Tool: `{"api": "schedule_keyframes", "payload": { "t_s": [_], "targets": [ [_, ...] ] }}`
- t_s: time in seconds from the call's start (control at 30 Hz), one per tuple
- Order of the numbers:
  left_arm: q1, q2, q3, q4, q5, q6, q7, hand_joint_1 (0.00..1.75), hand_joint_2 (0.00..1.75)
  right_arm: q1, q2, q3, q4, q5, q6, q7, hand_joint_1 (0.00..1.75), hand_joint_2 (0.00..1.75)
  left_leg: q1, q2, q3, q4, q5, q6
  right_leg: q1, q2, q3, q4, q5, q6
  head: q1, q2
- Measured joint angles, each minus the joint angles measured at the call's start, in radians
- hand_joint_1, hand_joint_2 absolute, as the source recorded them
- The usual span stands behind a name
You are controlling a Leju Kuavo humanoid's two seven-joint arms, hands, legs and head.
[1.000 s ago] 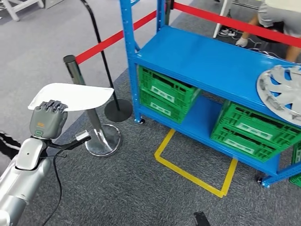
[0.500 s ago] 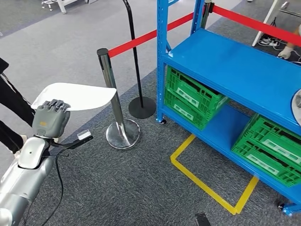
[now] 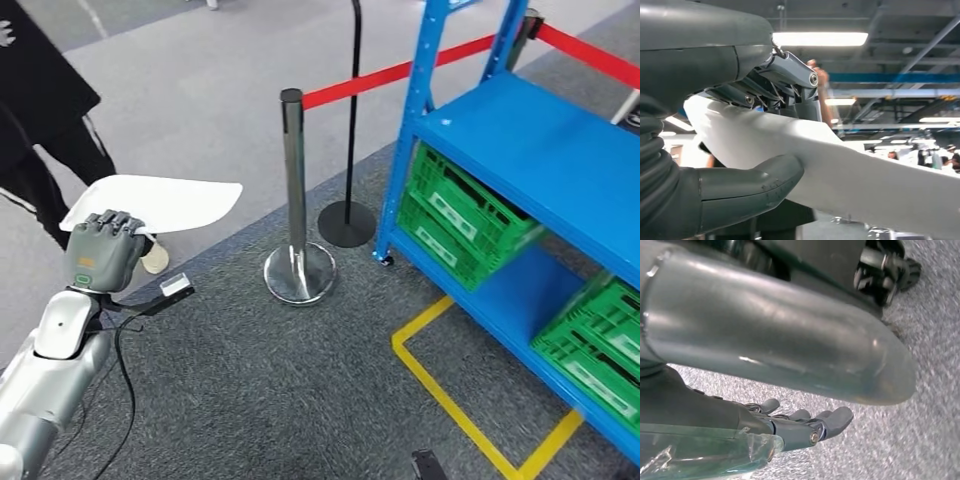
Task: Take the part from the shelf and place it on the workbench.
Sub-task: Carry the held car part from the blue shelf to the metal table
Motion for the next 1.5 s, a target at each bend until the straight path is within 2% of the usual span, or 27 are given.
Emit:
{"api": "schedule_keyframes", "payload": {
  "t_s": [0.03,0.1,0.17,0.2,0.27,0.33,0.4,0.47,0.5,0.57,0.63,0.7,0.73,0.77,0.83,0.9,0.97,1.0,1.07,1.13,1.2,1.23,1.27,1.33,1.37,1.43,1.5],
  "targets": [
    [-0.001,0.0,0.0,0.0,0.0,0.0,0.0,1.24,1.75,0.0,0.0,0.0,0.0,0.0,0.001,0.0,0.0,0.0,0.003,-0.012,-0.001,-0.002,0.003,0.006,-0.001,0.025,-0.011,0.026,-0.017,0.005,0.002,0.0],
    [-0.002,-0.002,0.0,0.0,0.001,0.0,0.0,1.24,1.75,0.003,0.0,0.0,0.0,0.0,0.001,0.0,0.0,0.0,0.007,-0.036,-0.003,-0.004,0.007,0.014,-0.003,0.085,-0.061,0.141,-0.076,0.011,0.006,0.0],
    [0.0,-0.004,-0.001,0.0,0.001,0.0,0.0,1.24,1.75,0.007,0.0,0.0,0.0,0.0,0.001,0.0,0.0,0.0,0.007,-0.064,-0.006,-0.004,0.01,0.017,-0.004,0.104,-0.119,0.26,-0.122,0.012,0.007,0.0],
    [0.002,-0.005,-0.001,0.0,0.001,0.0,0.0,1.24,1.75,0.008,0.0,0.0,0.0,0.0,0.001,0.0,0.0,0.0,0.008,-0.078,-0.007,-0.003,0.011,0.016,-0.004,0.105,-0.127,0.276,-0.119,0.012,0.008,0.0],
    [0.003,-0.005,-0.001,0.0,0.001,0.0,0.0,1.24,1.75,0.007,0.0,0.0,0.0,-0.001,0.001,0.0,0.0,0.0,0.011,-0.108,-0.007,-0.002,0.013,0.012,-0.008,0.115,-0.089,0.193,-0.061,0.013,0.008,0.0],
    [0.001,-0.006,-0.001,0.0,0.002,0.0,0.0,1.24,1.75,0.006,0.0,0.0,0.0,-0.002,0.001,0.0,0.0,0.0,0.013,-0.135,-0.011,0.004,0.015,0.003,-0.018,0.164,-0.023,0.06,-0.009,0.015,0.007,0.0],
    [-0.001,-0.006,-0.001,0.0,0.003,0.0,0.0,1.24,1.75,0.005,0.0,0.0,0.0,-0.003,0.001,0.001,0.0,0.0,0.016,-0.158,-0.021,0.007,0.021,-0.01,-0.022,0.195,0.006,0.004,0.001,0.01,0.006,0.0],
    [0.0,-0.004,-0.001,0.001,0.004,0.0,0.0,1.24,1.75,0.003,-0.001,0.0,0.0,-0.003,0.001,0.001,0.0,0.0,0.021,-0.177,-0.029,0.003,0.029,-0.023,-0.018,0.176,0.008,0.0,0.007,-0.003,0.006,0.0],
    [0.002,-0.003,0.0,0.001,0.005,0.001,-0.001,1.24,1.75,0.002,-0.001,0.0,0.0,-0.003,0.001,0.001,0.0,0.0,0.021,-0.169,-0.034,0.006,0.027,-0.028,-0.017,0.166,0.008,-0.003,0.011,-0.01,0.006,0.0],
    [0.0,-0.002,0.0,0.001,0.007,0.001,-0.002,1.24,1.75,0.002,-0.001,0.0,0.0,-0.004,0.001,0.0,0.0,0.0,0.018,-0.118,-0.063,0.064,-0.011,-0.034,-0.018,0.141,0.009,-0.011,0.018,-0.023,0.0,0.0],
    [-0.002,-0.005,-0.001,0.001,0.007,0.001,-0.002,1.24,1.75,0.005,-0.001,0.0,0.0,-0.004,0.001,0.0,0.0,0.0,0.017,-0.067,-0.122,0.195,-0.077,-0.04,-0.014,0.113,0.007,-0.013,0.019,-0.029,-0.004,0.0],
    [0.003,-0.007,-0.001,0.002,0.007,0.001,-0.002,1.24,1.75,0.007,-0.002,0.0,0.0,-0.004,0.001,0.0,0.0,0.0,0.019,-0.055,-0.161,0.285,-0.106,-0.044,-0.013,0.084,0.006,-0.013,0.018,-0.03,-0.005,0.0],
    [0.005,-0.007,-0.001,0.003,0.007,0.001,-0.002,1.24,1.75,0.007,-0.002,0.0,0.0,-0.005,0.001,0.0,0.0,0.0,0.02,-0.052,-0.153,0.276,-0.092,-0.045,-0.013,0.07,0.006,-0.013,0.017,-0.031,-0.005,0.0],
    [0.006,-0.007,-0.001,0.003,0.007,0.001,-0.002,1.24,1.75,0.007,-0.002,0.0,0.0,-0.005,0.001,0.0,0.0,0.0,0.021,-0.045,-0.127,0.23,-0.065,-0.045,-0.013,0.056,0.006,-0.013,0.016,-0.03,-0.005,0.0],
    [0.004,-0.007,-0.001,0.003,0.007,0.001,-0.003,1.24,1.75,0.006,-0.002,0.0,0.0,-0.005,0.001,0.0,0.0,0.0,0.016,0.003,-0.049,0.091,-0.01,-0.043,-0.009,0.031,0.008,-0.011,0.012,-0.023,-0.005,0.0],
    [0.002,-0.009,-0.001,0.003,0.007,0.001,-0.003,1.24,1.75,0.005,-0.003,0.0,0.0,-0.005,0.001,0.0,0.0,0.0,0.009,0.035,-0.01,0.014,0.006,-0.033,-0.003,0.008,0.011,-0.01,0.007,-0.013,-0.004,0.0],
    [0.001,-0.008,-0.001,0.003,0.007,0.002,-0.003,1.24,1.75,0.004,-0.003,0.0,0.0,-0.005,0.001,0.0,0.0,0.0,0.006,0.014,-0.011,0.006,0.005,-0.017,-0.002,-0.017,0.017,-0.015,0.004,-0.003,-0.001,0.0],
    [0.001,-0.007,0.0,0.003,0.007,0.002,-0.003,1.24,1.75,0.003,-0.002,0.0,0.0,-0.005,0.001,0.0,0.0,0.0,0.007,0.0,-0.011,0.004,0.007,-0.01,-0.004,-0.016,0.017,-0.013,-0.001,0.004,-0.001,0.0],
    [-0.002,-0.005,0.0,0.003,0.008,0.002,-0.003,1.24,1.75,0.001,-0.002,0.0,0.0,-0.005,0.001,0.0,0.0,0.0,0.012,-0.025,-0.009,-0.001,0.012,0.003,-0.008,0.028,-0.003,0.038,-0.033,0.013,0.003,0.0],
    [-0.004,-0.005,0.0,0.003,0.008,0.001,-0.003,1.24,1.75,0.004,-0.002,0.001,0.0,-0.006,0.002,0.0,0.0,0.0,0.015,-0.05,-0.008,-0.001,0.013,0.011,-0.011,0.087,-0.068,0.171,-0.093,0.016,0.009,0.0],
    [-0.002,-0.007,0.0,0.003,0.008,0.001,-0.003,1.24,1.75,0.008,-0.002,0.001,0.0,-0.006,0.002,0.001,0.0,0.0,0.013,-0.081,-0.009,-0.001,0.014,0.013,-0.01,0.104,-0.129,0.277,-0.118,0.015,0.01,0.0],
    [-0.001,-0.007,0.0,0.004,0.008,0.0,-0.003,1.24,1.75,0.009,-0.002,0.001,0.0,-0.007,0.002,0.001,0.0,0.0,0.013,-0.096,-0.008,-0.001,0.013,0.013,-0.01,0.107,-0.136,0.275,-0.102,0.012,0.01,0.0],
    [-0.001,-0.008,0.0,0.004,0.008,0.0,-0.003,1.24,1.75,0.009,-0.002,0.001,0.0,-0.007,0.001,0.0,0.0,0.0,0.012,-0.111,-0.008,0.0,0.014,0.013,-0.009,0.112,-0.123,0.232,-0.068,0.009,0.01,0.0],
    [-0.001,-0.009,-0.001,0.004,0.009,0.0,-0.003,1.24,1.75,0.009,-0.003,0.001,0.0,-0.008,0.001,0.0,0.0,0.0,0.012,-0.139,-0.008,0.001,0.014,0.01,-0.012,0.155,-0.065,0.089,0.007,0.001,0.01,0.0],
    [-0.001,-0.01,0.0,0.004,0.01,0.0,-0.003,1.24,1.75,0.009,-0.003,0.001,0.0,-0.009,0.001,0.0,0.0,0.0,0.013,-0.151,-0.01,0.002,0.015,0.006,-0.014,0.178,-0.037,0.031,0.029,-0.001,0.01,0.0],
    [0.0,-0.01,0.0,0.004,0.011,0.0,-0.003,1.24,1.75,0.008,-0.004,0.0,0.0,-0.009,0.0,0.0,0.0,0.0,0.018,-0.175,-0.018,0.003,0.019,-0.006,-0.013,0.2,-0.015,-0.013,0.038,-0.002,0.01,0.0],
    [0.002,-0.008,0.0,0.004,0.011,0.0,-0.003,1.24,1.75,0.007,-0.003,0.0,0.0,-0.01,0.001,0.0,0.0,0.0,0.024,-0.186,-0.024,0.002,0.022,-0.019,-0.011,0.176,-0.011,-0.018,0.042,-0.008,0.009,0.0]
  ]
}}
